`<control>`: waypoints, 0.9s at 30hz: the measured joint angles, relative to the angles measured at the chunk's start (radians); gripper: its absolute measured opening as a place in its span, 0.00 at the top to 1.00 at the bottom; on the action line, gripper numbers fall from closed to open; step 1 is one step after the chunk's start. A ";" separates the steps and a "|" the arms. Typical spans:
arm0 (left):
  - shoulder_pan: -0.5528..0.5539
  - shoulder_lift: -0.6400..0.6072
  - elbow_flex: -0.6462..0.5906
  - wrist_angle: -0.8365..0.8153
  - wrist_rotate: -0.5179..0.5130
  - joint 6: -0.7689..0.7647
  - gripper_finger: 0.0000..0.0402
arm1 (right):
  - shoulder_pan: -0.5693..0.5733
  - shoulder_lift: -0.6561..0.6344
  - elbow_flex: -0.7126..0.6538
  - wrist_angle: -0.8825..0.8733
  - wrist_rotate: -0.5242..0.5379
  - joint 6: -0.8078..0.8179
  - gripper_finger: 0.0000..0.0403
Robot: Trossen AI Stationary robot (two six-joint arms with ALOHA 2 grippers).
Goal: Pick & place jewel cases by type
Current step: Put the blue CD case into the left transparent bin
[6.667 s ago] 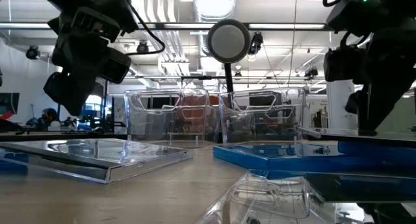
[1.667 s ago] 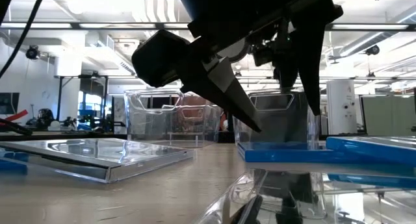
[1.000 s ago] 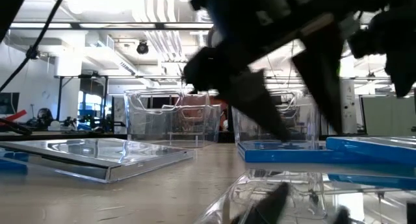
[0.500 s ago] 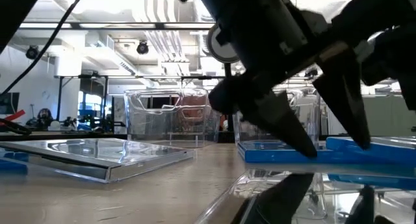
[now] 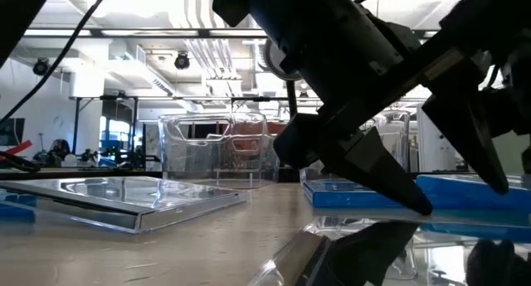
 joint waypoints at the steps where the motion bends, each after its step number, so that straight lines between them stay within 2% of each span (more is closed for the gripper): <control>1: 0.000 0.000 -0.002 -0.001 -0.001 0.000 0.47 | -0.001 0.018 -0.010 0.065 -0.025 -0.003 0.35; 4: 0.000 -0.001 -0.006 -0.010 -0.002 0.000 0.47 | 0.000 0.059 -0.022 0.209 -0.042 -0.007 0.36; 7: 0.000 -0.002 -0.006 -0.024 -0.005 0.007 0.47 | -0.001 0.065 0.001 0.265 -0.070 -0.013 0.37; 13: -0.001 -0.002 -0.006 -0.058 -0.018 0.015 0.47 | -0.001 0.025 0.096 0.256 -0.129 -0.022 0.40; 16: -0.003 -0.008 -0.005 -0.083 -0.086 0.008 0.47 | -0.001 0.007 0.157 0.160 -0.137 -0.024 0.45; 19: 0.000 -0.038 0.000 -0.157 -0.134 0.031 0.47 | -0.001 -0.016 0.216 0.018 -0.142 -0.061 0.54; 22: 0.000 -0.085 0.007 -0.252 -0.173 0.031 0.47 | -0.001 -0.042 0.262 -0.127 -0.141 -0.108 0.67; 25: -0.018 -0.154 0.009 -0.379 -0.236 0.023 0.47 | -0.009 -0.058 0.309 -0.185 -0.128 -0.134 0.84; 27: -0.034 -0.200 0.009 -0.495 -0.265 -0.017 0.47 | -0.022 -0.065 0.348 -0.197 -0.122 -0.135 0.92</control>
